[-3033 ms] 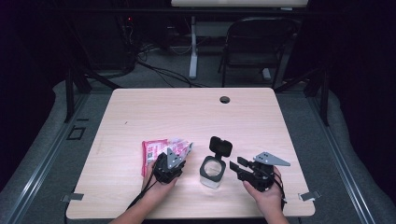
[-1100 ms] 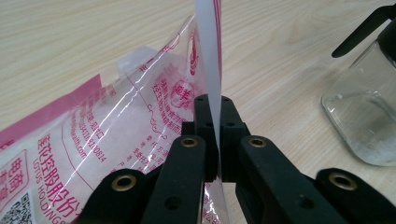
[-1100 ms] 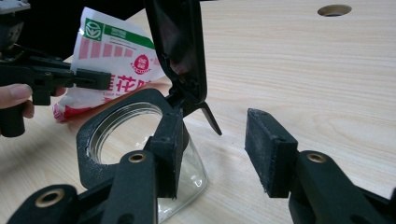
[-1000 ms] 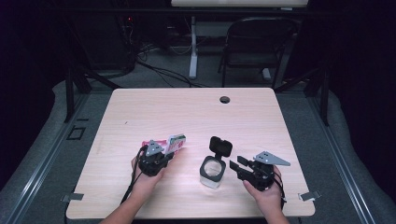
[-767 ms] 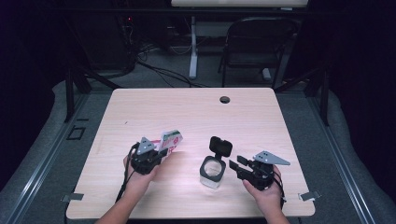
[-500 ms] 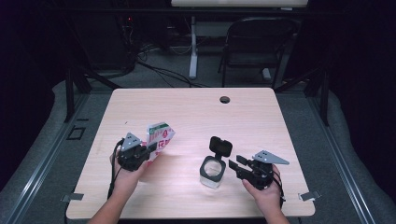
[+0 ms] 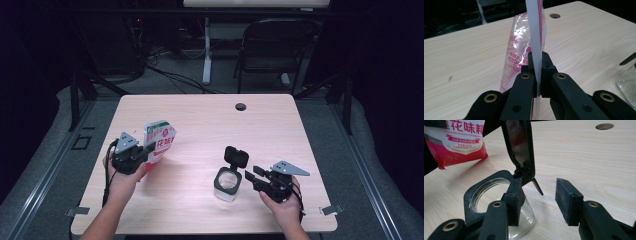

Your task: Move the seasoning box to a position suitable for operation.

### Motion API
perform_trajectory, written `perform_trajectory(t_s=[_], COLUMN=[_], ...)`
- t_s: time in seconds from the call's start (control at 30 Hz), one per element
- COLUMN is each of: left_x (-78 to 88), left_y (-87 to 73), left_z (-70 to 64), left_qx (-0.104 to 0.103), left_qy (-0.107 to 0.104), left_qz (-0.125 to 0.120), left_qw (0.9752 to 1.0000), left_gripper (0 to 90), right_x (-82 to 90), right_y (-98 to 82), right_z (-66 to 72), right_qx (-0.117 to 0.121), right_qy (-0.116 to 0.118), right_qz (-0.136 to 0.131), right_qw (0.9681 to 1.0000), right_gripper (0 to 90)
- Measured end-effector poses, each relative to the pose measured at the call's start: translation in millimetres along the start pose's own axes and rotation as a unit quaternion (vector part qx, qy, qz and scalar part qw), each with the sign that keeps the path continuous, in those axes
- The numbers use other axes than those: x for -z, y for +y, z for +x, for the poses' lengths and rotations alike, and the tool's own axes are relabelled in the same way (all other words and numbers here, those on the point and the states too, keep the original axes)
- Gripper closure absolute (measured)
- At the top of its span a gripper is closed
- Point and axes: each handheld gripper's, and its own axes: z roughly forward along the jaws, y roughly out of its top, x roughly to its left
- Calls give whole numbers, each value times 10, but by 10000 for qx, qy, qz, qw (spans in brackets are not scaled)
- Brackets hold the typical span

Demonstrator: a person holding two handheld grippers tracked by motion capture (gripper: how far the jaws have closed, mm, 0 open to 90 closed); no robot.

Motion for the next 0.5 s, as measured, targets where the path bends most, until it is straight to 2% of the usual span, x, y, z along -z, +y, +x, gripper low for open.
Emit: perform_trajectory(t_s=[0.1,0.13,0.23,0.3,0.37,0.4,0.5], left_x=[34,72,97,99,93,68,20], left_y=[56,109,145,174,182,197,219], left_z=[24,31,12,-40,-68,-142,-255], left_qx=[-45,-110,-129,-120,-125,-186,-254], left_qy=[53,47,9,-141,-213,-293,-438], left_qz=[-22,-17,-72,-174,-171,-217,-226], left_qw=[10000,9999,9999,9997,9995,9992,9985], left_gripper=[900,900,900,900,900,900,900], right_x=[0,2,11,11,14,18,22], right_y=[1,3,7,6,8,9,10], right_z=[-2,-9,-20,-22,-23,-23,-23], right_qx=[-3,-1,-17,-52,-47,-44,-34], right_qy=[-5,-17,-18,-15,-21,-28,-40], right_qz=[-5,-3,-14,-65,-61,-62,-65], right_qw=[10000,10000,10000,10000,10000,10000,10000], right_gripper=[565,565,564,563,563,562,559])
